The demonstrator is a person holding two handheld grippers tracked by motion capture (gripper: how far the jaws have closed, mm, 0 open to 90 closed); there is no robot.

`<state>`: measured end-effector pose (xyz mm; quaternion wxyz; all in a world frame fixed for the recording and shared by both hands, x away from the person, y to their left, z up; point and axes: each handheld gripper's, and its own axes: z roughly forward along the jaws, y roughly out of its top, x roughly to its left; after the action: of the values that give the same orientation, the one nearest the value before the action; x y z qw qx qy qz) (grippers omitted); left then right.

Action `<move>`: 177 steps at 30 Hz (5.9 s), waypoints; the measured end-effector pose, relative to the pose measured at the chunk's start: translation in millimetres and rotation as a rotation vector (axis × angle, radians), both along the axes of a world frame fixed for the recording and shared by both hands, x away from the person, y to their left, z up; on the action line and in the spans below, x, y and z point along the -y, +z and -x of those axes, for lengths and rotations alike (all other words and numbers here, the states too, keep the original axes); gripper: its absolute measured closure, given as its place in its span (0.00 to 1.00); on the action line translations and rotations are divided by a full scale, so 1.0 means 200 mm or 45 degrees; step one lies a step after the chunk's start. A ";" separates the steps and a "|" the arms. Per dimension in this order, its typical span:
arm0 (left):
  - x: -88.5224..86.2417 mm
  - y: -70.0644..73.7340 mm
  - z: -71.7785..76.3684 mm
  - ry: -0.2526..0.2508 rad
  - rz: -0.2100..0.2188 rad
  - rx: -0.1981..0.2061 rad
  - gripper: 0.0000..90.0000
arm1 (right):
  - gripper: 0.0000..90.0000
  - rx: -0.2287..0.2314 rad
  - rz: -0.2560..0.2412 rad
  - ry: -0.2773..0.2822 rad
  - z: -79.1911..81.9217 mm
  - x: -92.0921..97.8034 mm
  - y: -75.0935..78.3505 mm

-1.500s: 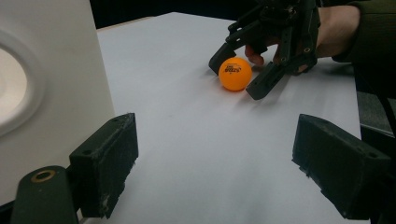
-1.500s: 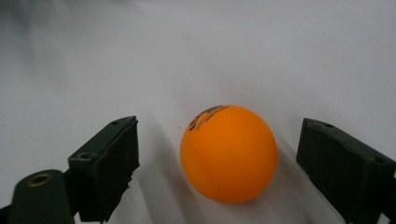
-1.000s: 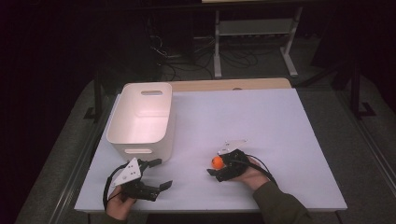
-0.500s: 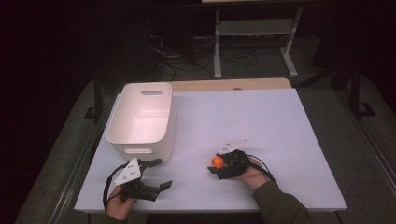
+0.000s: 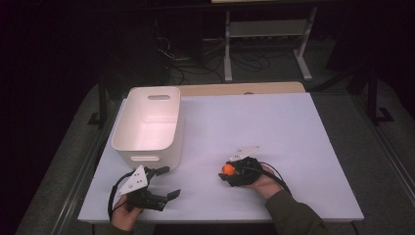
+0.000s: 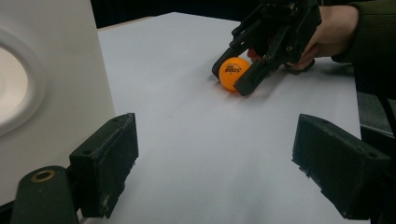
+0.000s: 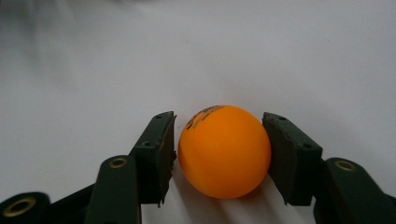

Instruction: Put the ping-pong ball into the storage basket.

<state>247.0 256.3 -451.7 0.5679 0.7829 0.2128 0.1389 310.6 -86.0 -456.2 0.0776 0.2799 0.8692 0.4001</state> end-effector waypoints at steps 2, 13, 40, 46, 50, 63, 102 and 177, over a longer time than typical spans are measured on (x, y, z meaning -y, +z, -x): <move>0.00 0.00 0.00 0.000 -0.001 0.001 0.16 | 0.51 0.000 0.000 0.001 0.00 0.00 0.00; 0.00 0.00 0.00 0.000 0.000 0.001 0.16 | 0.55 0.004 0.002 0.000 0.00 0.00 0.00; 0.00 0.00 0.00 0.000 0.000 0.000 0.16 | 0.55 -0.011 -0.006 -0.001 -0.01 0.02 0.03; 0.00 0.00 0.00 0.000 -0.001 0.000 0.16 | 0.55 -0.014 -0.022 0.004 -0.01 0.02 0.05; 0.00 0.00 0.00 0.000 -0.002 0.000 0.16 | 0.55 -0.008 -0.032 0.006 -0.01 0.02 0.07; 0.00 0.00 0.00 0.003 -0.010 -0.003 0.16 | 0.55 0.013 -0.055 0.009 -0.03 0.03 0.13; 0.00 0.00 0.00 0.004 -0.010 -0.003 0.16 | 0.55 0.015 -0.071 0.029 -0.06 -0.03 0.18; 0.00 0.00 0.00 0.003 -0.002 -0.003 0.16 | 0.55 -0.043 -0.123 0.137 -0.22 -0.34 0.23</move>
<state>247.5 256.5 -451.6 0.5670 0.7831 0.2144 0.1387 353.8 -18.4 -409.5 0.0278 0.2428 0.8638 0.4405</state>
